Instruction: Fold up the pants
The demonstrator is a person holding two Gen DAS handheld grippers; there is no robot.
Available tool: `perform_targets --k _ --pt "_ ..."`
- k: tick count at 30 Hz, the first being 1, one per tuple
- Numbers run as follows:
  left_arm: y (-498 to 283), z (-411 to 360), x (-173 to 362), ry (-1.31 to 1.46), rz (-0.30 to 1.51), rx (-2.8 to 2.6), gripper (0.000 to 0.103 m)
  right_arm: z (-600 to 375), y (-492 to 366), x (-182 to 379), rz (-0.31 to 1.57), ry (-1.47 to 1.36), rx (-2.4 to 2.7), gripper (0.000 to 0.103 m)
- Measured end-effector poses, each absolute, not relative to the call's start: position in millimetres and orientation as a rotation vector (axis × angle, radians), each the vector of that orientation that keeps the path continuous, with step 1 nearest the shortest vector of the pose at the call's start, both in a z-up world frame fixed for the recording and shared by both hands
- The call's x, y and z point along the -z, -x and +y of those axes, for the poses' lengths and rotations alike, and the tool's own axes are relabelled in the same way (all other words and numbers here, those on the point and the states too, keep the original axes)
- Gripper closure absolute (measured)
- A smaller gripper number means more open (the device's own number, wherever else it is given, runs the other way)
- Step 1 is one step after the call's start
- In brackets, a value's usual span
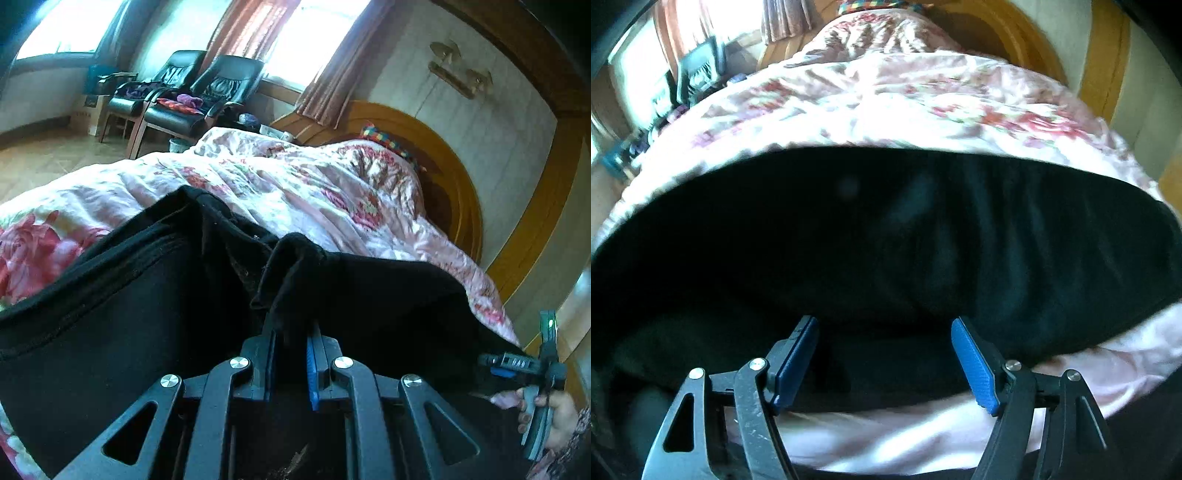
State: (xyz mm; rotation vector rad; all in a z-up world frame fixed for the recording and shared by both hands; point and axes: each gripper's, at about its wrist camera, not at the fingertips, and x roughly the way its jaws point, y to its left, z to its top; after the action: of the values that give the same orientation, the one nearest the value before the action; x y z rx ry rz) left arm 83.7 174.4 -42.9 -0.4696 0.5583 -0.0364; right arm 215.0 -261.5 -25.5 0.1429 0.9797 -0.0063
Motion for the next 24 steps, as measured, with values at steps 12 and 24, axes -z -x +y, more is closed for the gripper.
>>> perform_targets --k 12,24 --pt "-74 196 38 0.596 0.51 0.054 0.09 -211 -294 -16 1.127 -0.433 0.009 0.02" --pt "-75 201 45 0.642 0.523 0.038 0.09 -204 -309 6 1.226 -0.646 0.22 0.033"
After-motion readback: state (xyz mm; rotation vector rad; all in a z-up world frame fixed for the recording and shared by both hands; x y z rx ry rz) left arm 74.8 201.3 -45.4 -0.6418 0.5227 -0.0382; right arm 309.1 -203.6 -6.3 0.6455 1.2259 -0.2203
